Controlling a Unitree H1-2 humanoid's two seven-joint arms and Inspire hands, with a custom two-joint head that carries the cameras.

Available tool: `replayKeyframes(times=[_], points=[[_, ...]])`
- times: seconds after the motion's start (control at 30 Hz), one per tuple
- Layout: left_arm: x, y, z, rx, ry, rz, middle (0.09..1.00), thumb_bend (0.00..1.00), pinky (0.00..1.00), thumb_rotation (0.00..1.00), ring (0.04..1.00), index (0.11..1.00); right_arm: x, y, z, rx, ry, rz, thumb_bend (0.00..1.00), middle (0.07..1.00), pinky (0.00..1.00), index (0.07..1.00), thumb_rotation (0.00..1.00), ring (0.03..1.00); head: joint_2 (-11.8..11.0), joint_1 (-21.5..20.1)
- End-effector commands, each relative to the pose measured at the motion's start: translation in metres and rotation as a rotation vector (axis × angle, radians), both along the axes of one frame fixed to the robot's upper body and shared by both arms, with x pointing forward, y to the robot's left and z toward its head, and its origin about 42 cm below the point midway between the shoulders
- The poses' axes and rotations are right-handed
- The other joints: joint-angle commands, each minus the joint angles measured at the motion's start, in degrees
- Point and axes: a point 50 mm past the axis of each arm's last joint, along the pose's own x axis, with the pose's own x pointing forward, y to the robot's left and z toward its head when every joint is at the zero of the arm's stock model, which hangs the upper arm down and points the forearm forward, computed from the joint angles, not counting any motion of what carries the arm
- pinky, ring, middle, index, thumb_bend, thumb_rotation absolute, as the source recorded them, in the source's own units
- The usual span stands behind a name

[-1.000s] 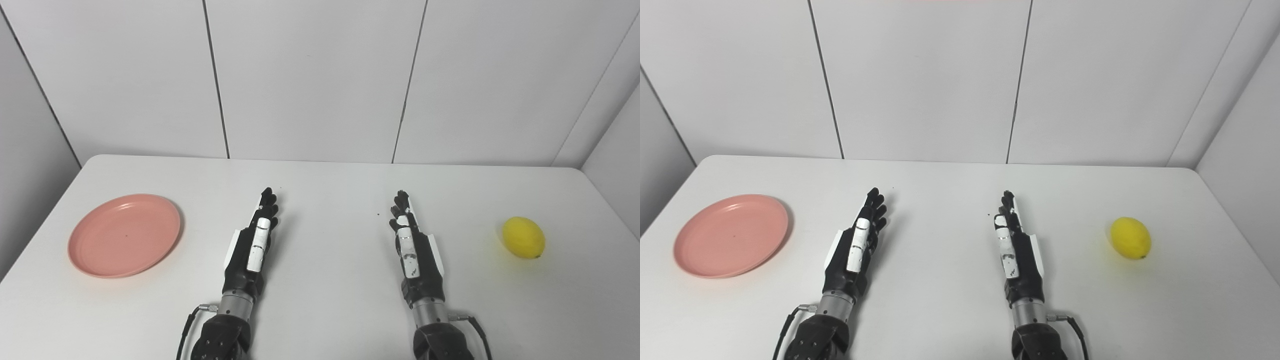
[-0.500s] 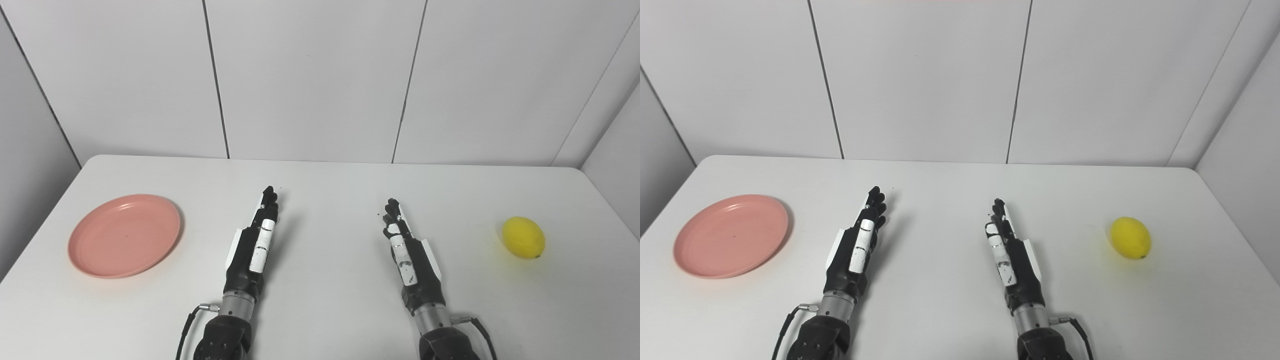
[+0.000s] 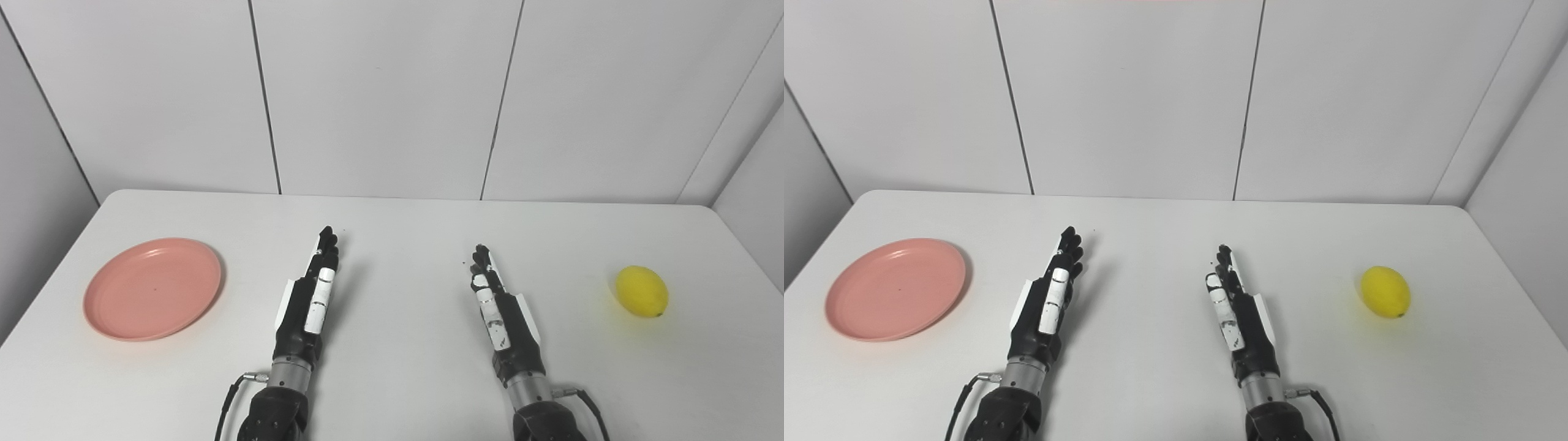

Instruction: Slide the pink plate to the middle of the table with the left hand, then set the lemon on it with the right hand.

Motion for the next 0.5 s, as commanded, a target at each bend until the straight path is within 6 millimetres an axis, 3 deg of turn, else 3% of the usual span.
replayKeyframes(times=[0.0,0.23,0.47], points=[[-0.0169,0.0045,-0.0322,0.009,0.087,0.008,1.0,0.64,1.0,1.0,1.0,1.0,0.0064,0.0024,0.0154,0.018,-0.084,-0.006,0.71,1.0,1.0,1.0,1.0,1.0,-0.1,-0.06],[-0.0197,0.0037,-0.0331,-0.002,0.09,-0.004,1.0,0.63,1.0,1.0,1.0,1.0,0.0077,0.0041,0.0149,0.023,-0.093,-0.042,0.75,1.0,1.0,1.0,1.0,1.0,-0.19,0.76],[-0.0222,-0.0024,-0.0353,-0.002,0.086,0.007,1.0,0.63,1.0,1.0,1.0,1.0,0.0014,-0.0035,0.0109,0.06,-0.081,-0.048,0.72,1.0,1.0,1.0,1.0,1.0,-2.05,8.07]])
